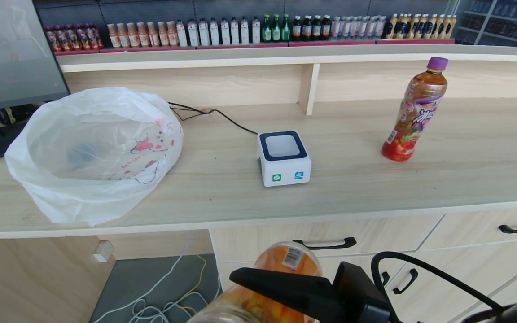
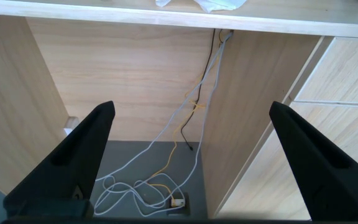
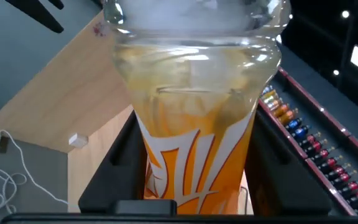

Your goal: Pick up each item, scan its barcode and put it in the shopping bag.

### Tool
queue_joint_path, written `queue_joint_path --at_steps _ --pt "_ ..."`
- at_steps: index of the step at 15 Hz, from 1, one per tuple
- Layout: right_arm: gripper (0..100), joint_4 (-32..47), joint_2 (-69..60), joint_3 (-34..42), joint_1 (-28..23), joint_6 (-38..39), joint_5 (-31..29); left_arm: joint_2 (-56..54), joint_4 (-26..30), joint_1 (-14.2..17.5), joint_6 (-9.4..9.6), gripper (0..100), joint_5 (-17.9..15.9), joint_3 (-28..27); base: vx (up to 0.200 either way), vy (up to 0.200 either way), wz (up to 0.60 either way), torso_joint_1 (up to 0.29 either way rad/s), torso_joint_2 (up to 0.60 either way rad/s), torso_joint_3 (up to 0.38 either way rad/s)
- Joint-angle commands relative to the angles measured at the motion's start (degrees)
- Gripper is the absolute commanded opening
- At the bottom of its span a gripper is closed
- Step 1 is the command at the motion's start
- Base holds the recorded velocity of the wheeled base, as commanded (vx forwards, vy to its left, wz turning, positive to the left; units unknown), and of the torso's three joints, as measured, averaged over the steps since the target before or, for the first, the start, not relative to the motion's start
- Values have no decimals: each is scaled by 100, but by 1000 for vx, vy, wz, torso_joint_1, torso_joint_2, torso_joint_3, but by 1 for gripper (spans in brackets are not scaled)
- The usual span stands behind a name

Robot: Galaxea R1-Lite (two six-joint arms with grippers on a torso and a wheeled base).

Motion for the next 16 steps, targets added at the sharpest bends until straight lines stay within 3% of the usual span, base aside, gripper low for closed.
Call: queue_joint_path --at_steps 1,3,5,7,16 --pt "0 -94 330 -135 -90 -881 -10 1 -1 1 -1 100 1 0 0 0 0 0 0 0" --pt "0 -94 322 -240 -90 -1311 -19 1 -1 1 -1 100 1 0 0 0 0 0 0 0" --pt "0 -94 234 -416 -82 -2419 -19 1 -1 1 8 100 1 0 0 0 0 0 0 0" --pt "0 -94 163 -513 -11 -2999 -19 1 -1 1 -1 100 1 0 0 0 0 0 0 0" --pt "0 -94 93 -557 94 -3465 -19 1 -1 1 -1 100 1 0 0 0 0 0 0 0"
